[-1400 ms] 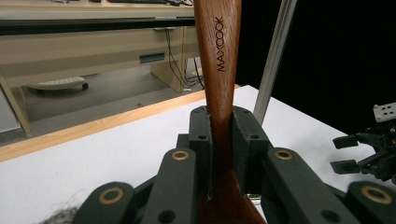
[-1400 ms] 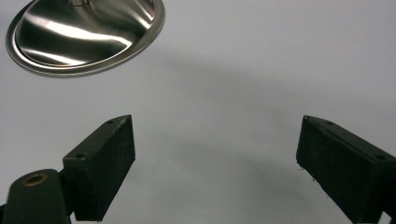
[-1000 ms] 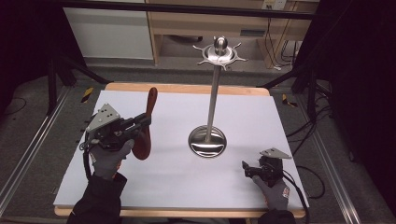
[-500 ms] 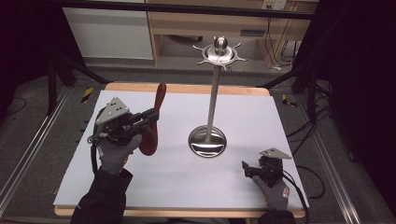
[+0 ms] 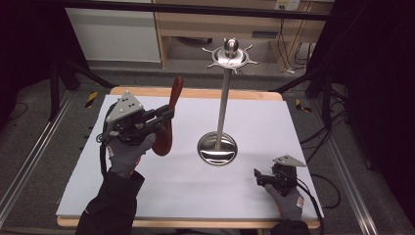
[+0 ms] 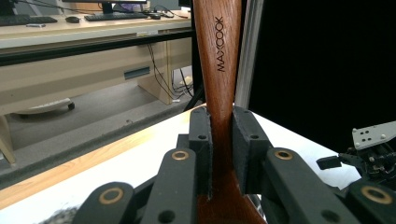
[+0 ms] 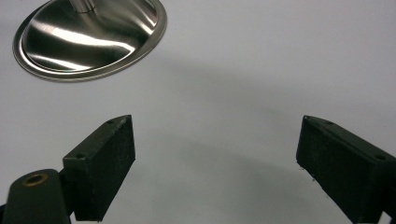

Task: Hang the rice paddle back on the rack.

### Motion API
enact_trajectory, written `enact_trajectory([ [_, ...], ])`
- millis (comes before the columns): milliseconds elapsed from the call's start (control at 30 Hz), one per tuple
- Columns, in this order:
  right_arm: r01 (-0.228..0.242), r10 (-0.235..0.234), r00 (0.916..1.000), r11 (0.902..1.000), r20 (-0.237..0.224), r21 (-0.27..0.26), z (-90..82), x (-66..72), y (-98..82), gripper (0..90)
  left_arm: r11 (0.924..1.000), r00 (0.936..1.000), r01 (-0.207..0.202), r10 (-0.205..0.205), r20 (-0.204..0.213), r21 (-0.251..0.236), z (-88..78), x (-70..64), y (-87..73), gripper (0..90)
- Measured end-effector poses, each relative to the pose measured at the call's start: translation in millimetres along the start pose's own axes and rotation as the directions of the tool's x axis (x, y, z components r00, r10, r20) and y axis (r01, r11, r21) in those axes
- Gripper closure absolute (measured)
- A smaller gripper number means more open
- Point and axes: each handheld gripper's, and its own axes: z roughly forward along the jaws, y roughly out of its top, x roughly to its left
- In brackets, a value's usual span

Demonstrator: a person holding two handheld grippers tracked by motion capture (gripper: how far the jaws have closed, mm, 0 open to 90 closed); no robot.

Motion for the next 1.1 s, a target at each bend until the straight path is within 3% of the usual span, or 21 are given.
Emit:
enact_trajectory([
  [200, -0.002, 0.002, 1.0, 1.0, -0.001, 0.0, 0.0, 0.2, 0.1, 11.9, 0.9993, 0.9993, -0.035, 0.035, -0.014, -0.014, 1.2, -0.6, 7.7, 78.5],
  [1100, -0.01, 0.01, 0.9999, 0.9999, -0.006, -0.005, -1.2, -0.2, 0.6, 11.9, 0.9963, 0.997, -0.076, 0.077, 0.007, -0.04, 17.2, -13.0, 41.3, 78.5],
])
